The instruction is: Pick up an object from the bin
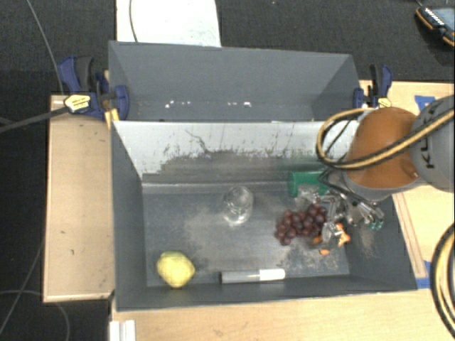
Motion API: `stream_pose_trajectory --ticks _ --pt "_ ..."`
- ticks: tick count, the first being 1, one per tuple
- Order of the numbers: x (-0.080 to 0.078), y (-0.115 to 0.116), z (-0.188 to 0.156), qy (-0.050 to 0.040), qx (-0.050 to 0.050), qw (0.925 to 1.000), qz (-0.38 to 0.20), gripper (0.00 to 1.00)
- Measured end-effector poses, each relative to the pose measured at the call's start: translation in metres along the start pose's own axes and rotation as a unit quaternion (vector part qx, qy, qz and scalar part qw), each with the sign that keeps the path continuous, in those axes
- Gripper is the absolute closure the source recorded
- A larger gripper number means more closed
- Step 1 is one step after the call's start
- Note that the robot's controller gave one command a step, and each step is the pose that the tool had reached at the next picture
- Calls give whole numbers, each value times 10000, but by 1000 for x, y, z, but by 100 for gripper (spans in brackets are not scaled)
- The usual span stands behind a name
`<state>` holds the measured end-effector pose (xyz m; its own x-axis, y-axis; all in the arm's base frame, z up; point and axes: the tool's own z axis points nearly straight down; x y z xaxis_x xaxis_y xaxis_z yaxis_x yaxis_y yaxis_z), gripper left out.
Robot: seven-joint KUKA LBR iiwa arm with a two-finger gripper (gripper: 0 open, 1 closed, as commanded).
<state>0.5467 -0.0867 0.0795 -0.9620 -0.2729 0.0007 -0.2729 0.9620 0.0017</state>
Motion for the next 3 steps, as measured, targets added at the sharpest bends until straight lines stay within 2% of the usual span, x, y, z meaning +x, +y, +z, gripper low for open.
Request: stream_pose_trajectory --ticks 1,2,3 --pt "5 0 9 -77 43 9905 -1376 0" --pt "-1 0 0 -25 7 10000 -81 100" --pt "-1 0 0 -25 8 10000 -84 100"
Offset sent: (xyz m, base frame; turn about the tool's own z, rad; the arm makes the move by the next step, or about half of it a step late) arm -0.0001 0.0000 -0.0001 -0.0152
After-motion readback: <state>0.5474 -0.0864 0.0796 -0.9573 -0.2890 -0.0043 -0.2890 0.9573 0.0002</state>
